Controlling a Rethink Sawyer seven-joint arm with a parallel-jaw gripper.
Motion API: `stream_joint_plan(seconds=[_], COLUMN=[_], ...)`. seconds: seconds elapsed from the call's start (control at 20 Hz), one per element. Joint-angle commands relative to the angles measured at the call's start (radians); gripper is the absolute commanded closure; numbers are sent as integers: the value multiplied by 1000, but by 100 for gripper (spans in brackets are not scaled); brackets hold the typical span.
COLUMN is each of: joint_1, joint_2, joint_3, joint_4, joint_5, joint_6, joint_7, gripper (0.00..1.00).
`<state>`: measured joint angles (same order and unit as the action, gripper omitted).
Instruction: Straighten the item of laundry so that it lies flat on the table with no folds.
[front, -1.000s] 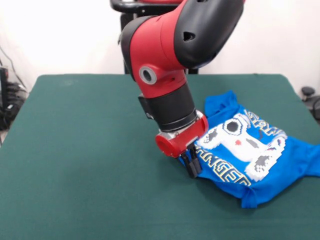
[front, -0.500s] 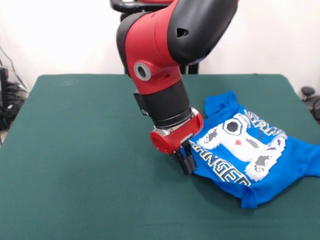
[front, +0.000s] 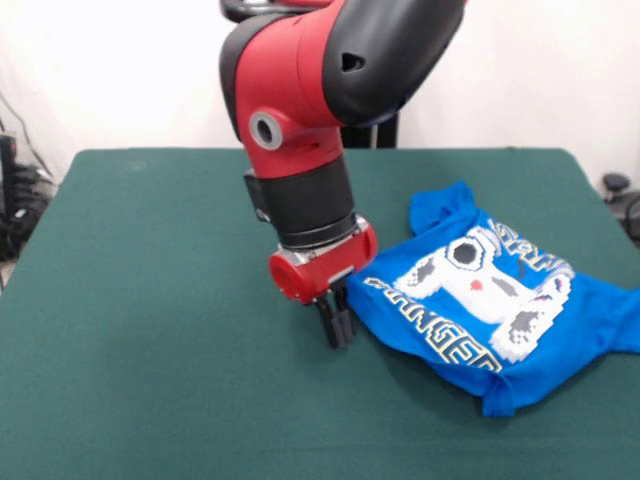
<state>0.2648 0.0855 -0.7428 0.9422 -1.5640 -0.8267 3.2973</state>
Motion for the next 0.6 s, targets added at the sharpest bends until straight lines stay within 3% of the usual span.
stream_joint_plan(seconds=[0.05, 0.3, 0.6], joint_1=[-9, -21, 19], joint_2=[39, -56, -51], joint_3=[83, 166, 120], joint_4=[64, 94, 93], joint_5=[-16, 70, -14], joint_6=[49, -3, -48], joint_7=[-164, -194, -110], gripper=[100, 100, 100])
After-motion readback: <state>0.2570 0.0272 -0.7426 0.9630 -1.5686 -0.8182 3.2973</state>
